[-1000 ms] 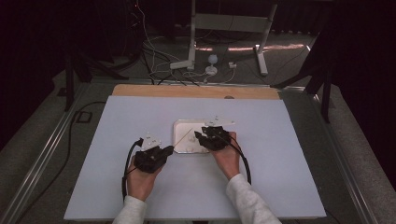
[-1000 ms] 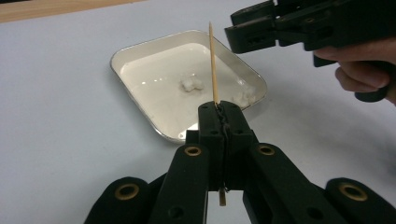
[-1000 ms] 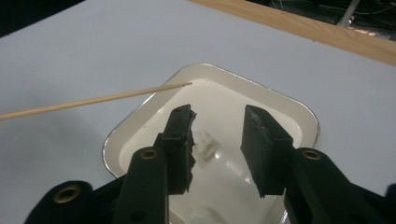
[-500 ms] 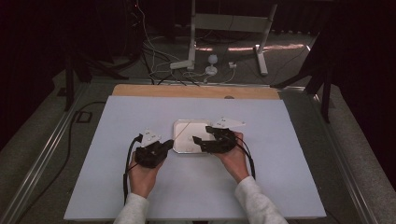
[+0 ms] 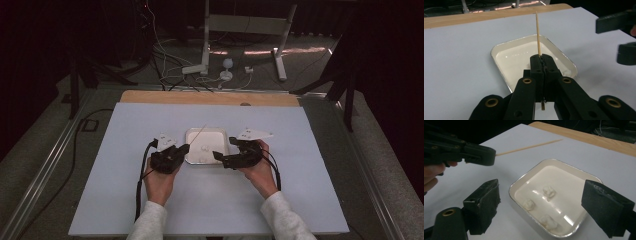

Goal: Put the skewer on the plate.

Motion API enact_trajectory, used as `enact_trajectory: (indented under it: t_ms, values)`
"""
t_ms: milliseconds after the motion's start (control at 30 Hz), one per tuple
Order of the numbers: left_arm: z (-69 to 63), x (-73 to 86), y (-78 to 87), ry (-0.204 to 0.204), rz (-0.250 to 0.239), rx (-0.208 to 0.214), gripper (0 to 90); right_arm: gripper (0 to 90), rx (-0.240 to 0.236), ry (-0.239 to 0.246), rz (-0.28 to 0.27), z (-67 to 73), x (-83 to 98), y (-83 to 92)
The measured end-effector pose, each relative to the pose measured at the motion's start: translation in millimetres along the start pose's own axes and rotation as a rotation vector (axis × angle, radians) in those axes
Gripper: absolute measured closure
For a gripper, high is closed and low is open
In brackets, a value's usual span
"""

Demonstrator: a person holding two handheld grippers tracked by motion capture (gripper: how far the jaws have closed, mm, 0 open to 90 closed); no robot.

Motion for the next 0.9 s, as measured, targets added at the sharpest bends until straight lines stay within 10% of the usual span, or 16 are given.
enact_trajectory:
  t_ms: [900]
  values:
    - [2.1,-12.8,-24.8,0.031,-0.044,-0.008,89.7,7.7,0.066,-0.010,-0.034,-36.5,30.6,55.4]
Point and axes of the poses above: each handheld gripper's, and its own axes: y roughly backward along the jaws, x roughly out of its underside, z roughly to its left, the point moved 7 cm from there along -y, roughly forward along the jaws, and after that the axes turned 7 degrees about x, right-handed, at the moved point
